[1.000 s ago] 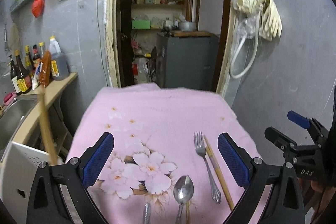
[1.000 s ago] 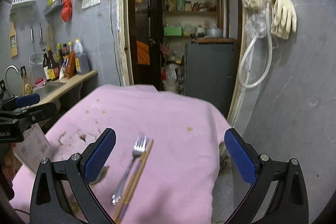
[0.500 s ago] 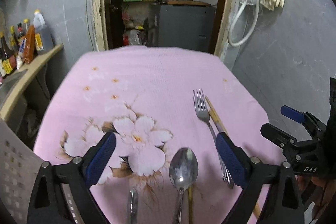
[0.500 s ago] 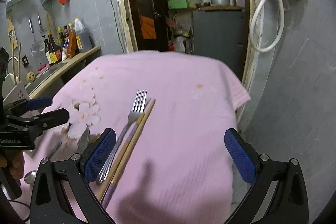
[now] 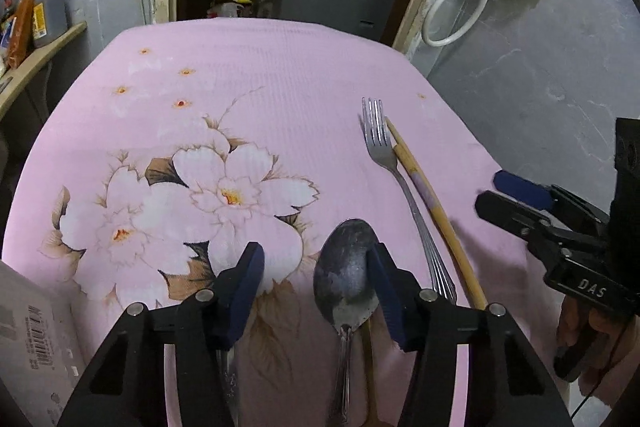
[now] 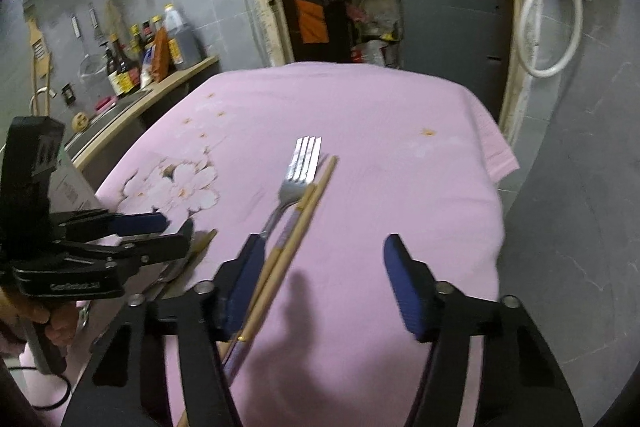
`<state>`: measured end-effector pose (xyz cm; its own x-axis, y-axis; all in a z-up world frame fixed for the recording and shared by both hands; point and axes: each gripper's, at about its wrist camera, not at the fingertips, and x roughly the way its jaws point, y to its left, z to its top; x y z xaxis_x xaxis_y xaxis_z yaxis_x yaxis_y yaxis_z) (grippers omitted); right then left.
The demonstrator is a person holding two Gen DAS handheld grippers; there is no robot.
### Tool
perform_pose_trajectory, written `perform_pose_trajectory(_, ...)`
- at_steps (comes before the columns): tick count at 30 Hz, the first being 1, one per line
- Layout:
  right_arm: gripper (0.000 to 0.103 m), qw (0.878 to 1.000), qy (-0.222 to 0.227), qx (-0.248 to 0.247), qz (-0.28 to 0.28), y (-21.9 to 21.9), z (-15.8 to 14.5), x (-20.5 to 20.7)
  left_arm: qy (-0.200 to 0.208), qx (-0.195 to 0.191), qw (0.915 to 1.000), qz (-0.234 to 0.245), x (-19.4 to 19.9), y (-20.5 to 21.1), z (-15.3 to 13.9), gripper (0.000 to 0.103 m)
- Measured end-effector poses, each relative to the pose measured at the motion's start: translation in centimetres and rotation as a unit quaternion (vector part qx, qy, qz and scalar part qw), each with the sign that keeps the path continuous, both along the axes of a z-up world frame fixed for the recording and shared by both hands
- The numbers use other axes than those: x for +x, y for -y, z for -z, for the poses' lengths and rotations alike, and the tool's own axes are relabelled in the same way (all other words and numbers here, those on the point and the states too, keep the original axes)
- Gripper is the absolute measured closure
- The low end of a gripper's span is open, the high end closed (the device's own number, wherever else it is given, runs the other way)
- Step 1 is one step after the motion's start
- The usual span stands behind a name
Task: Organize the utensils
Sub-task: 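Grasp the silver spoon with the left tool while the right tool grasps a wooden chopstick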
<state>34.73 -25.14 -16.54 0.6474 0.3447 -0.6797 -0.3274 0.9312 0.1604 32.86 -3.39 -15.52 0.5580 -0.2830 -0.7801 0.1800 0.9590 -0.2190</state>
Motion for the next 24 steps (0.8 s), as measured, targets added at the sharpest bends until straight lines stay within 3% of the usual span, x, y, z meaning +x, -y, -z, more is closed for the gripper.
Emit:
perform_pose_trajectory(11,0.079,0.997,-0.031,-0.024,-0.059,-2.8,0.7,0.3,0.003,-0.015,0.9997,0.021,-0.1,-0.4,0.3,0.059)
perform_pose_trajectory(18,0.079,0.996,-0.043,-0.051,-0.067,-3.6,1.1,0.1,-0.002,-0.031,0.9988,0.039,-0.1,-0.5,0.3,0.065)
perform_pose_trajectory(24,0.091,0.997,-0.041,-0.044,-0.054,-2.8,0.8,0.0,-0.013,-0.03,0.9984,0.046,-0.1,0.2,0.3,0.075)
